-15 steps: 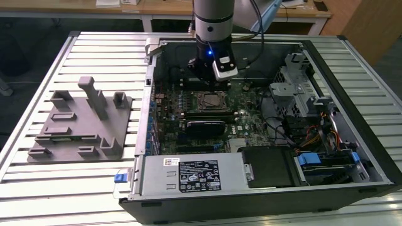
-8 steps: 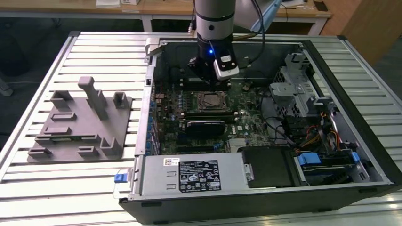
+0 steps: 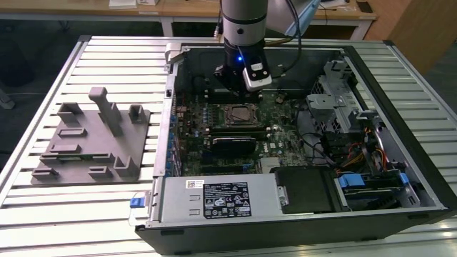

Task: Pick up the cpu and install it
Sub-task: 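Install the second cpu locking lever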

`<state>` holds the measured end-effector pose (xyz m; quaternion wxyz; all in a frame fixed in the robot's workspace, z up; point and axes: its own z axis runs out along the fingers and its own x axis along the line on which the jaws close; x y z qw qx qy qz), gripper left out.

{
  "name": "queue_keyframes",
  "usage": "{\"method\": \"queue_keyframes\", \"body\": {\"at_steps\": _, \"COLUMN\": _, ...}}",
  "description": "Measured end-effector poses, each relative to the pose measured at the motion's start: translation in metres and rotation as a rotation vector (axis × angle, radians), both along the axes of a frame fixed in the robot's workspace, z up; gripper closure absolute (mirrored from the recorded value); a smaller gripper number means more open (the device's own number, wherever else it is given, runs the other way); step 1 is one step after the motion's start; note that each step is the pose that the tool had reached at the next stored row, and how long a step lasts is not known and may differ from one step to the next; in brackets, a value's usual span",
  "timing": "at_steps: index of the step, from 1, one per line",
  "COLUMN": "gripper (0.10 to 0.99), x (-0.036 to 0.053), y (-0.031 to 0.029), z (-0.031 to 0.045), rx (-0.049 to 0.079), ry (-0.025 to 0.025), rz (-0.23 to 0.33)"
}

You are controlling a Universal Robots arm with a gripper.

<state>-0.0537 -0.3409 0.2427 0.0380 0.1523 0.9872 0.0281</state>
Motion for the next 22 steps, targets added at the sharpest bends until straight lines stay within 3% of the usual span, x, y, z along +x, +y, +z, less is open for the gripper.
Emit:
{"method": "queue_keyframes", "body": {"at_steps": 5, "gripper": 0.98, "x": 0.0001, "y": -0.0033, "z": -0.0001, "rx": 0.0, "ry": -0.0002, "rz": 0.0}}
{"method": "queue_keyframes", "body": {"at_steps": 22, "gripper": 0.98, "x": 0.0001, "y": -0.0317, "z": -0.0001, "rx": 0.0, "ry": 0.0, "rz": 0.0}}
